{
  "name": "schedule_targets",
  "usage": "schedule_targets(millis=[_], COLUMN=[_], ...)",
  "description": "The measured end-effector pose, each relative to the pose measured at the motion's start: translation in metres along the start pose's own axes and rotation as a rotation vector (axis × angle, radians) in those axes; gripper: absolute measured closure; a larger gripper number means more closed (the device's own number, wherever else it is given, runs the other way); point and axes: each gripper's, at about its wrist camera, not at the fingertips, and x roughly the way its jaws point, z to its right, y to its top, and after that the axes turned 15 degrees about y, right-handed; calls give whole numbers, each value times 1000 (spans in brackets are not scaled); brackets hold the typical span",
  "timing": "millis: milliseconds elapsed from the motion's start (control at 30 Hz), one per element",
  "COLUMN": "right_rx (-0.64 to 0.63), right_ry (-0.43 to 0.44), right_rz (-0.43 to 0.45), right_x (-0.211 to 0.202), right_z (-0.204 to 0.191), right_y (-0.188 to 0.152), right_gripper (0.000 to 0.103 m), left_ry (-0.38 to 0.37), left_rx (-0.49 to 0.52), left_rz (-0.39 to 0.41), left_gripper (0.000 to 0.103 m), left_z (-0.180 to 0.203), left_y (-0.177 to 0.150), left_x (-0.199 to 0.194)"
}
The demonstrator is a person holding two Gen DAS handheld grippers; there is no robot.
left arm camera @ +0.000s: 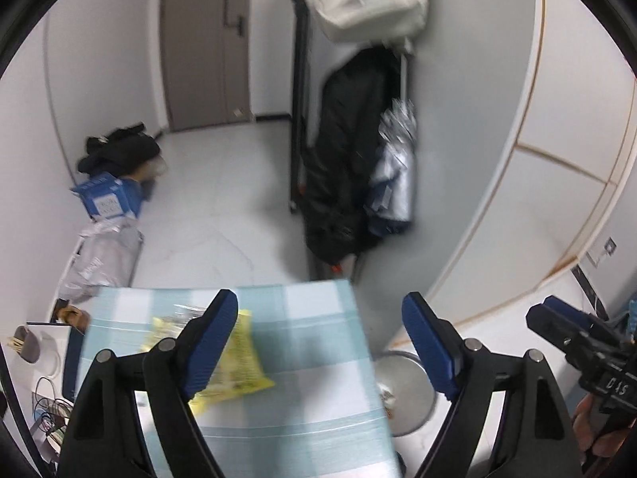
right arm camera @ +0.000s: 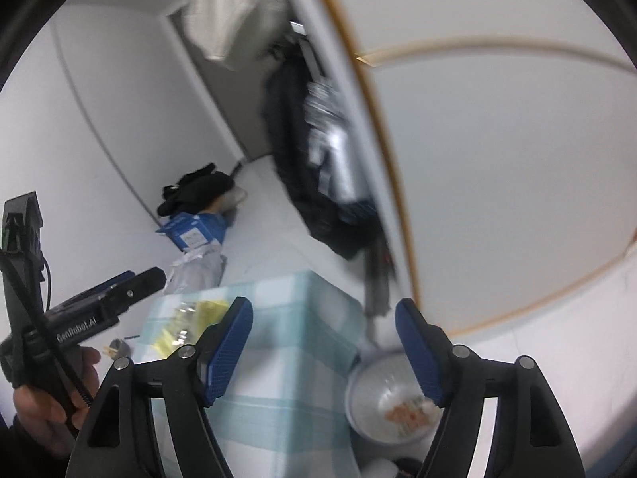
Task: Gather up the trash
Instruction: 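Move both open grippers back over the table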
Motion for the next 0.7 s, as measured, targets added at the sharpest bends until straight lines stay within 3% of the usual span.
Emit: schedule_targets(millis=[133, 300, 700], right_rx=[-68, -138, -246], right_ry=[19, 62, 129], right_rz=[16, 20, -12], right_x=[4, 14, 61], right_z=[-44, -97, -177], right_y=[4, 4, -22], right_gripper=[24, 20, 15], left_ry=[24, 66, 119], left_rx=[-35, -101, -246], left_rz=[44, 94, 104], left_gripper=[20, 12, 11], left_z=[-33, -66, -144], left_y=[-2, -8, -35], left_x=[-14, -18, 3])
